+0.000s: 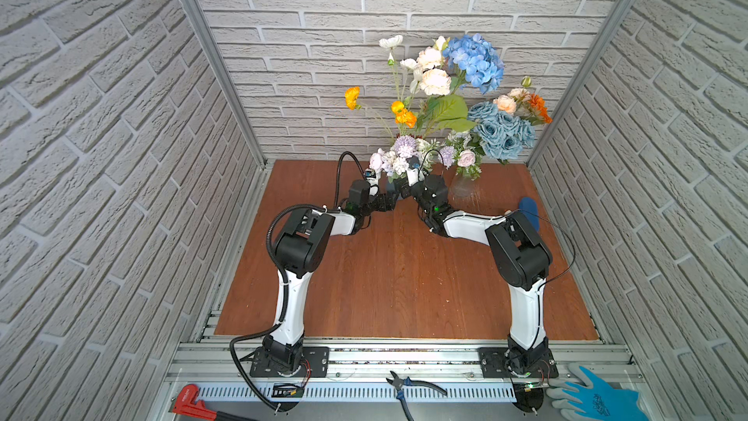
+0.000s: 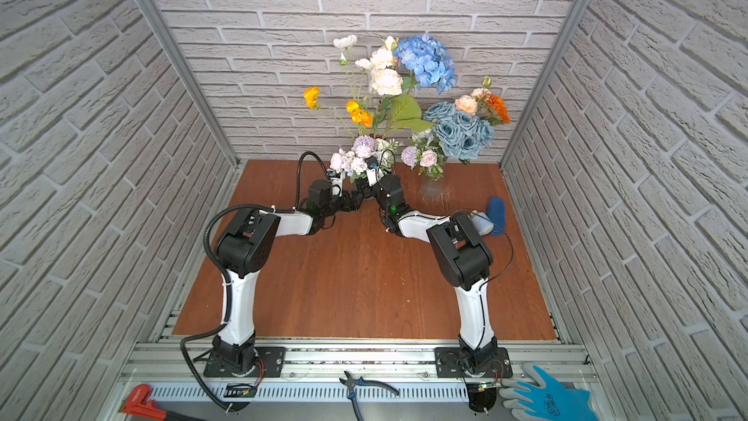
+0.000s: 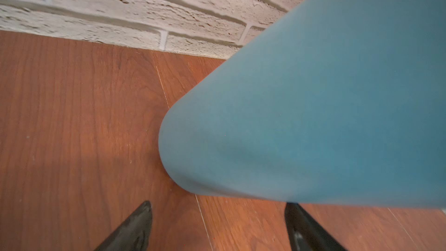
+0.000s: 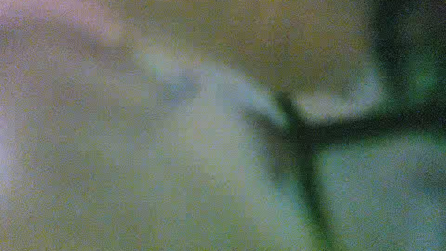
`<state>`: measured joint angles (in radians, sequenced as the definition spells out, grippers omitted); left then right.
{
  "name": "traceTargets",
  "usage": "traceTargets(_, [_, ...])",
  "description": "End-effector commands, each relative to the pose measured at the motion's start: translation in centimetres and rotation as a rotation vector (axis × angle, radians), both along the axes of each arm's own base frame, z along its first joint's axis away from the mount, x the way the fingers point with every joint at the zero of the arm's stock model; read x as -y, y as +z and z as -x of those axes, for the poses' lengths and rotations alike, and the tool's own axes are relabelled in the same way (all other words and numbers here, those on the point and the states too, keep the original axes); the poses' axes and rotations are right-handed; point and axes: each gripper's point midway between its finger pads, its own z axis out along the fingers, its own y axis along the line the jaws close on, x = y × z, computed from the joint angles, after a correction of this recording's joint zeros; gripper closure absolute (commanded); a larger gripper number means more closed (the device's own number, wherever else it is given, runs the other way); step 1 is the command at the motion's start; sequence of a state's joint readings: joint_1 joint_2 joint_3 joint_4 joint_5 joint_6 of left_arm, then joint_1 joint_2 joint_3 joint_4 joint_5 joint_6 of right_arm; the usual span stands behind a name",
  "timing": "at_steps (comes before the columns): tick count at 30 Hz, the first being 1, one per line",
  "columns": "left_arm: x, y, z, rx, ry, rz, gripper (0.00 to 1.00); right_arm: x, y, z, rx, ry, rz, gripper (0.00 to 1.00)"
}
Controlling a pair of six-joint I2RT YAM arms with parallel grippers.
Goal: Arrange flowers in a vase
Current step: Place the vase at the top-center of the table.
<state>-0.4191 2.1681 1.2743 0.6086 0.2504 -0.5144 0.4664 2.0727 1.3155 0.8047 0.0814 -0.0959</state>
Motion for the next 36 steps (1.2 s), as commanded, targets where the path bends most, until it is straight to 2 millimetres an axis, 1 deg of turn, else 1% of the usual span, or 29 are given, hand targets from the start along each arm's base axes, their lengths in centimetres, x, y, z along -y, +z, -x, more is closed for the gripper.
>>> traceTargets(1, [-0.9,4.5,-3.2,0.125,0.059,0.073,0.16,-2.0,2.8,0.0,0.067,0.075,-0.021,0.84])
traceTargets(5, [-0.7,4.8,-3.6,0.126,0.058,0.090,0.16,-2.5,2.5,-1.2,0.050,0.087,-0.002,0.83])
traceTargets(10, [-0.7,5.3,-3.6,0.131,0.057,0.112,0.16,-2.8,2.2,-2.5,0.037,0.083,0.009,0.73])
traceTargets(16, [-0.7,5.8,-3.4,0.142,0.058,0.139,0.15,-2.9,2.1,-3.2,0.034,0.083,-0.002,0.69])
traceTargets(20, [-0.7,6.0,-3.4,0.143,0.056,0.142,0.12,-2.6,2.5,-3.3,0.047,0.072,-0.015,0.54])
traceTargets(24, [-0.7,6.4,-3.3,0.150,0.053,0.146,0.10,-2.4,3.2,-3.3,0.060,0.070,-0.020,0.48])
traceTargets(27, [-0.7,6.6,-3.1,0.155,0.053,0.153,0.09,-2.1,3.8,-3.3,0.073,0.060,-0.029,0.42])
traceTargets(29, [-0.7,6.9,-3.0,0.157,0.052,0.159,0.07,-1.8,4.3,-3.0,0.082,0.056,-0.037,0.37])
traceTargets(30, [-0.8,7.1,-3.0,0.161,0.055,0.163,0.04,-1.6,4.5,-2.8,0.088,0.053,-0.042,0.32])
traceTargets(32, [-0.9,7.6,-2.7,0.168,0.056,0.171,0.02,-1.4,5.1,-2.2,0.095,0.055,-0.055,0.07])
traceTargets(33, [-1.0,7.9,-2.6,0.172,0.057,0.172,0.02,-1.2,5.2,-1.9,0.097,0.057,-0.058,0.02])
traceTargets(36, [-1.1,8.6,-1.9,0.177,0.055,0.177,0.02,-0.8,5.7,-0.7,0.096,0.064,-0.068,0.01])
